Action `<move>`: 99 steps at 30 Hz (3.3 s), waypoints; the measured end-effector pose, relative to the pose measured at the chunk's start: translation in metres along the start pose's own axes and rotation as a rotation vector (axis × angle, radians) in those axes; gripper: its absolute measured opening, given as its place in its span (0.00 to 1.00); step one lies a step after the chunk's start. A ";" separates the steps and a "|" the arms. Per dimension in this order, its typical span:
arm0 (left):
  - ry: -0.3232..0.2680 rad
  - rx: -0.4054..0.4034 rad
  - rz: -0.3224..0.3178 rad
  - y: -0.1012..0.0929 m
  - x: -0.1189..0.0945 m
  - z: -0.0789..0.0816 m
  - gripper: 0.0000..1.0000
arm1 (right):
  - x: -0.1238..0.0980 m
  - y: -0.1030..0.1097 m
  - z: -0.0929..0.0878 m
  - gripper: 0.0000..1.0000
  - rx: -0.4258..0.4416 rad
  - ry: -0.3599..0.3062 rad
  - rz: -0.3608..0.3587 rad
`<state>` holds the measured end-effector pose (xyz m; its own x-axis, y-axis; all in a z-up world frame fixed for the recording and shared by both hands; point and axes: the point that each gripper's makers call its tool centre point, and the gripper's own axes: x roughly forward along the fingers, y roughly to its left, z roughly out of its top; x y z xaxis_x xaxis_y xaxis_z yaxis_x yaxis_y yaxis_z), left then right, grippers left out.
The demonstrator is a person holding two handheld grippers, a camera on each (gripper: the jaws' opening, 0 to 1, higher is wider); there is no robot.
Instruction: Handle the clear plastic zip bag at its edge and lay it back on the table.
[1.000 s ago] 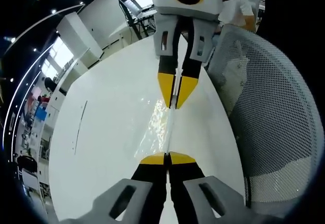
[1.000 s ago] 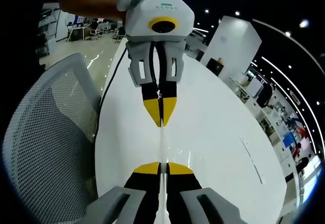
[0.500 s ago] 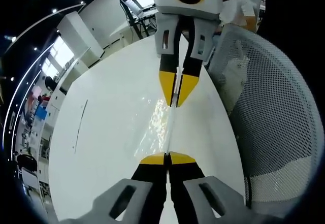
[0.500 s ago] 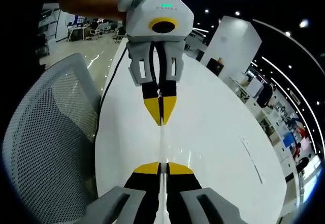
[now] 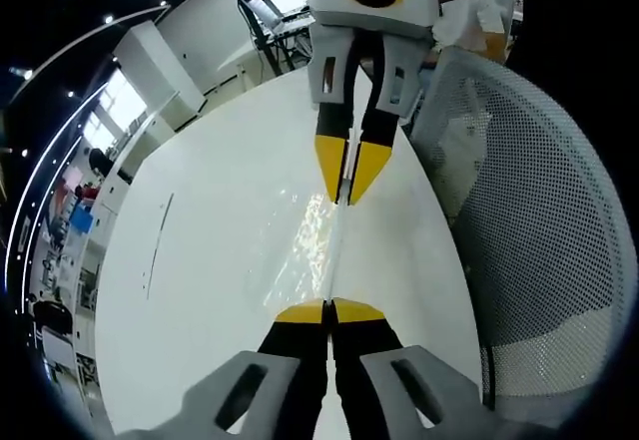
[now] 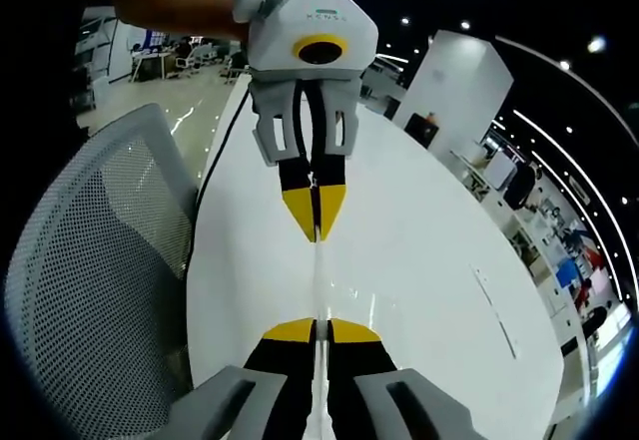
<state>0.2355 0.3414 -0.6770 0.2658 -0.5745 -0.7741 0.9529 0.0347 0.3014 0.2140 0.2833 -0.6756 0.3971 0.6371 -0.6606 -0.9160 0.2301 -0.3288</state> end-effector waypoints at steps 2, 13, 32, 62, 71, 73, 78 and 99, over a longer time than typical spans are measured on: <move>-0.001 -0.002 0.002 0.001 0.000 0.000 0.00 | 0.000 0.000 0.000 0.00 0.000 0.000 -0.001; 0.003 -0.013 0.008 0.001 -0.002 -0.005 0.00 | 0.001 -0.001 0.000 0.00 -0.004 0.002 0.003; 0.006 -0.019 0.012 0.003 -0.002 -0.009 0.00 | -0.001 -0.001 -0.002 0.00 0.003 0.006 -0.003; 0.021 -0.039 0.028 0.007 -0.006 -0.019 0.00 | -0.003 -0.003 -0.009 0.00 0.014 0.016 -0.010; 0.022 -0.047 0.032 0.008 -0.007 -0.020 0.00 | -0.004 -0.003 -0.008 0.00 0.017 0.015 -0.012; 0.024 -0.048 0.032 0.008 -0.007 -0.020 0.00 | -0.004 -0.003 -0.008 0.00 0.017 0.015 -0.013; 0.025 -0.052 0.035 0.007 -0.008 -0.022 0.00 | -0.004 -0.003 -0.008 0.00 0.017 0.014 -0.013; 0.037 -0.059 0.037 0.009 -0.009 -0.027 0.00 | -0.005 -0.002 -0.011 0.00 0.024 0.015 -0.015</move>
<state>0.2453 0.3689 -0.6824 0.3051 -0.5416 -0.7833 0.9490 0.1043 0.2975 0.2146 0.2715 -0.6788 0.4115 0.6227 -0.6655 -0.9109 0.2569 -0.3229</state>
